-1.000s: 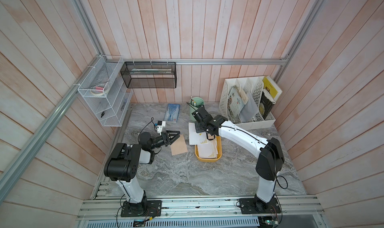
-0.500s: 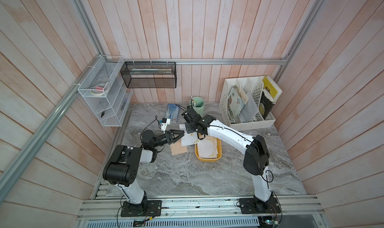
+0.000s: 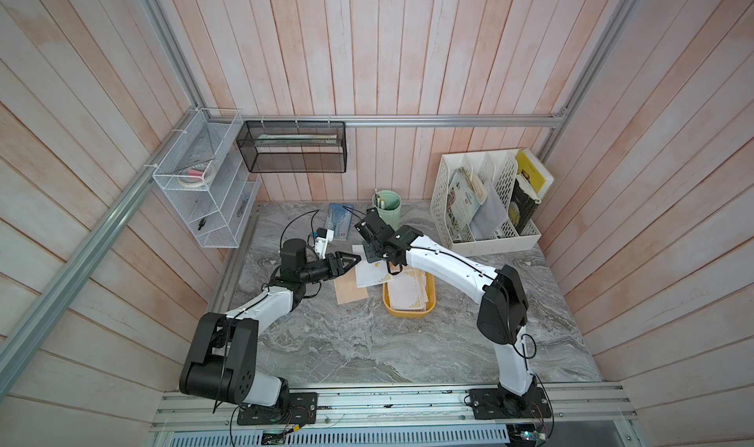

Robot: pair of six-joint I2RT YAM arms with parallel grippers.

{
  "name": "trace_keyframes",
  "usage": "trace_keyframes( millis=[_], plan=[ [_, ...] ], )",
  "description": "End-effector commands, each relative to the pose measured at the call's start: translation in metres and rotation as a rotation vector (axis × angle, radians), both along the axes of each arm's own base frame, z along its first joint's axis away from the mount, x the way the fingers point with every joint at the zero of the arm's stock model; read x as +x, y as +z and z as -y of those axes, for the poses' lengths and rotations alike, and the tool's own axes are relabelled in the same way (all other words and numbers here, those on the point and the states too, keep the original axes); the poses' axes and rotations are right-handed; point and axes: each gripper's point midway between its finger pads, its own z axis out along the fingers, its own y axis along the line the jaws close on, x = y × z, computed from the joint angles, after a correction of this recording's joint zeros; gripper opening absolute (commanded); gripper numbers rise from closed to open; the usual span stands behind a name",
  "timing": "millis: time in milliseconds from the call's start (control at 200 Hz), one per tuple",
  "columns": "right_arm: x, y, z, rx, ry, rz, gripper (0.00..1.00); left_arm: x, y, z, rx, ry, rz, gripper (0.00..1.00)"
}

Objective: Take out the stationery paper from the storage box
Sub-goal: Pick up the stationery paper from the storage box.

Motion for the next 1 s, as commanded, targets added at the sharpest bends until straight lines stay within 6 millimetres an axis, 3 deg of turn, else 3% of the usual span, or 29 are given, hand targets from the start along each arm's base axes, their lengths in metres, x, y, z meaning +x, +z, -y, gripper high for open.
trace_keyframes(
  millis=[0,150,460,500,670,750,790,900,995],
  plan=[
    [-0.006,0.01,0.007,-0.002,-0.012,0.01,0.02,0.001,-0.017,-0.004,0.054,0.017,-0.032,0.58],
    [-0.007,0.012,0.003,0.011,0.001,0.009,0.02,0.001,-0.014,-0.004,0.052,0.017,-0.026,0.58],
    [-0.015,0.018,-0.027,0.054,0.076,0.009,0.02,0.0,-0.012,0.007,0.042,-0.003,-0.022,0.52],
    [-0.016,0.018,-0.029,0.058,0.08,0.006,0.02,0.0,-0.012,0.007,0.04,-0.003,-0.022,0.47],
    [-0.019,0.019,-0.028,0.077,0.085,0.007,0.02,-0.001,-0.013,0.006,0.05,0.002,-0.023,0.03],
    [-0.021,0.02,-0.028,0.097,0.092,0.005,0.04,-0.001,-0.013,0.005,0.054,0.003,-0.021,0.0],
    [-0.023,0.02,-0.027,0.104,0.094,0.008,0.09,-0.002,-0.01,0.005,0.053,0.001,-0.015,0.0],
    [-0.023,0.023,-0.014,0.129,0.074,0.037,0.37,-0.006,-0.002,0.004,0.049,-0.006,0.012,0.0],
    [-0.019,0.033,0.009,0.225,0.05,0.06,0.46,-0.01,0.006,-0.001,0.025,-0.014,0.034,0.0]
  ],
)
